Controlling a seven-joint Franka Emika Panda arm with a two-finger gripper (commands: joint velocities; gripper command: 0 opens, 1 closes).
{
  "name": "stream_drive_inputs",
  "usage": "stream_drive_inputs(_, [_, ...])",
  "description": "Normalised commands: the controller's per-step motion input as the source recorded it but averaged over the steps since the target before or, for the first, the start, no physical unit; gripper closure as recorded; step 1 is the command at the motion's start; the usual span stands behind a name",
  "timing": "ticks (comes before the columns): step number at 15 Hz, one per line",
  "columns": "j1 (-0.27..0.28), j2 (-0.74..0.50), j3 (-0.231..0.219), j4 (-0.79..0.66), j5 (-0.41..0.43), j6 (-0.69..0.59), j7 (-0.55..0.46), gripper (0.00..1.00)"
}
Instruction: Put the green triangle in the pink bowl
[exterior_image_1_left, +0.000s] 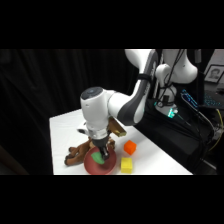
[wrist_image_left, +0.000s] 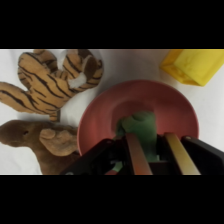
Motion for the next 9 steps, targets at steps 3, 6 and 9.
stream_drive_inputs(3, [0.062,0.09,-0.07,0.1,0.14,0.16,-0.09,0.46])
stream_drive_inputs(6, [0.048,0.03,-0.057,0.08,0.15,0.11,-0.11,0.21])
stream_drive_inputs(9, [0.062,-0.04,-0.075,0.06,0.12,0.05,-0.09,0.01])
